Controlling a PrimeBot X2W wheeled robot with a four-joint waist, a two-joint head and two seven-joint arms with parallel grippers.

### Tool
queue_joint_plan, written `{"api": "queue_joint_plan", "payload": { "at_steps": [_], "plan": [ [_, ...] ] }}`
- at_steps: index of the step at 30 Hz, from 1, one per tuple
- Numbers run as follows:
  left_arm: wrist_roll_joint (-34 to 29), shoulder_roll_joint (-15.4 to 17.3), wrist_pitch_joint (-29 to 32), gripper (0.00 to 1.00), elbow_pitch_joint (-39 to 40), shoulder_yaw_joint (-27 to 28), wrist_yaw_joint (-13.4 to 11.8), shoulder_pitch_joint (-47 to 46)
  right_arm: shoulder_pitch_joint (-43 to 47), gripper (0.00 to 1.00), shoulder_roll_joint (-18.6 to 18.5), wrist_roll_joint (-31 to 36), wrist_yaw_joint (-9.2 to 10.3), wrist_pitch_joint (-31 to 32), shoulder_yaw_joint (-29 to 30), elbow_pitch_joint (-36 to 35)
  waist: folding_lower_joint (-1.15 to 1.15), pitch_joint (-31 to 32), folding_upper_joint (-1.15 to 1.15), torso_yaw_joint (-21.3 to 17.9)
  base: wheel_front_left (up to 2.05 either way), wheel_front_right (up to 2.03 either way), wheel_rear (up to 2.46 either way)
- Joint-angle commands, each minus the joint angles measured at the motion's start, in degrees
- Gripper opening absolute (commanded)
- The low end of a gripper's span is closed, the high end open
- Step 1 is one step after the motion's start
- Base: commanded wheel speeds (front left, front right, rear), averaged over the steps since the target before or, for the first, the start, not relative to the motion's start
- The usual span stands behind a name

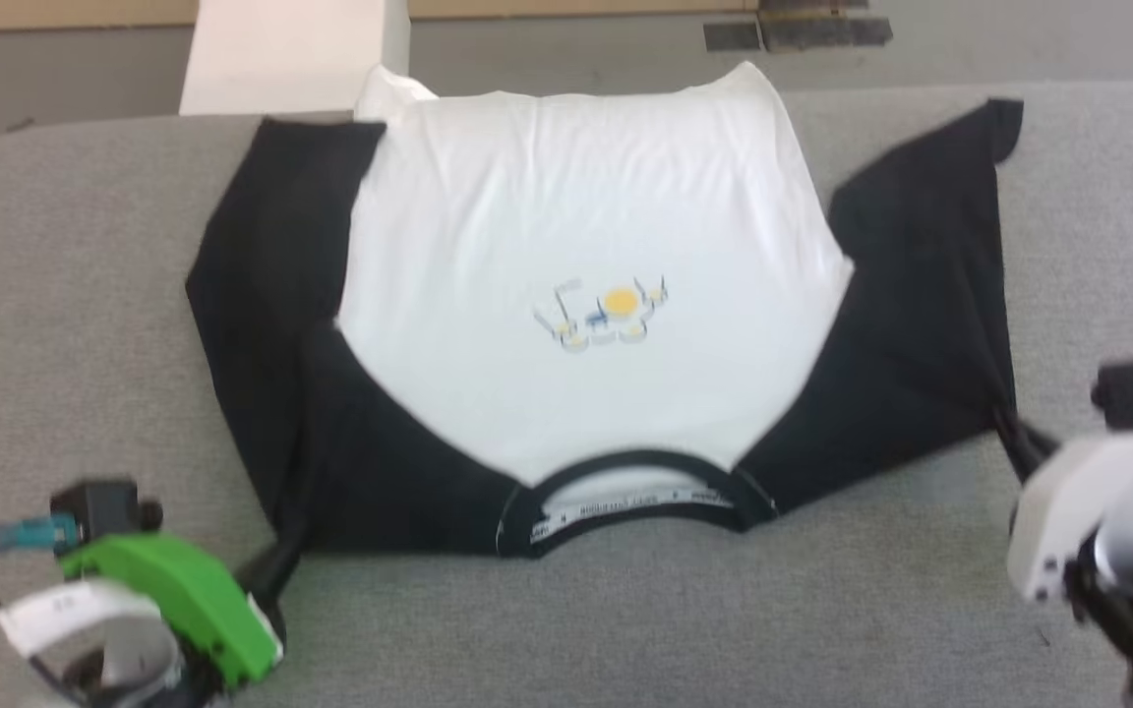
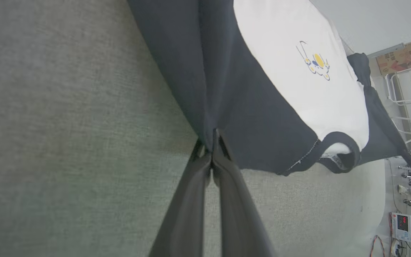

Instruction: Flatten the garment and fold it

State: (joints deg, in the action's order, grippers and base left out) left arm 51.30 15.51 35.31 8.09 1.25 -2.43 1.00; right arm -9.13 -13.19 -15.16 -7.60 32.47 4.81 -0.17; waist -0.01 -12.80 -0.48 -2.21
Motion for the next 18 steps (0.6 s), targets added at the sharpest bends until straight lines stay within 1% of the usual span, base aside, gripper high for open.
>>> {"api": "queue_joint_plan", "payload": {
  "at_steps": [1, 4, 7, 11, 14, 18],
  "plan": [
    [-1.03, 0.72, 0.06, 0.0, 0.68, 0.26, -0.54, 3.1, 2.98, 0.0, 1.14, 1.1, 0.11, 1.3, 1.49, -1.69, 0.01, 1.54, 0.47, 0.75, 0.0, 0.0, 0.0],
    [-1.79, 0.55, -0.19, 0.0, 1.82, 0.07, -1.25, 7.15, 8.01, 0.0, 3.23, 2.58, 0.11, 3.94, 4.03, -4.28, 0.01, 2.19, 0.47, 0.95, 0.0, 0.0, 0.0],
    [-1.65, -0.36, -0.6, 0.0, 2.33, -0.09, -1.77, 10.82, 12.17, 0.0, 5.59, 3.49, 0.11, 6.14, 6.24, -6.16, 0.01, 2.92, 0.47, 0.88, 0.0, 0.0, 0.0],
    [-1.11, -1.56, -0.51, 0.0, 2.46, -0.84, -2.1, 14.63, 16.34, 0.0, 7.84, 4.45, 0.11, 8.59, 8.23, -7.29, 0.01, 3.45, 0.47, 0.89, 0.0, 0.0, 0.0],
    [-0.81, -1.8, 0.04, 0.0, 2.17, -1.25, -2.37, 16.85, 18.43, 0.0, 8.72, 5.03, 0.11, 10.07, 9.41, -7.26, 0.01, 3.7, 0.47, 0.95, 0.0, 0.0, 0.0],
    [-1.65, -1.25, 1.02, 0.0, 1.72, -1.87, -3.25, 18.96, 20.45, 0.0, 9.5, 6.54, 0.11, 11.88, 11.25, -7.0, 0.01, 4.04, 0.47, 1.28, 0.0, 0.0, 0.0]
  ]
}}
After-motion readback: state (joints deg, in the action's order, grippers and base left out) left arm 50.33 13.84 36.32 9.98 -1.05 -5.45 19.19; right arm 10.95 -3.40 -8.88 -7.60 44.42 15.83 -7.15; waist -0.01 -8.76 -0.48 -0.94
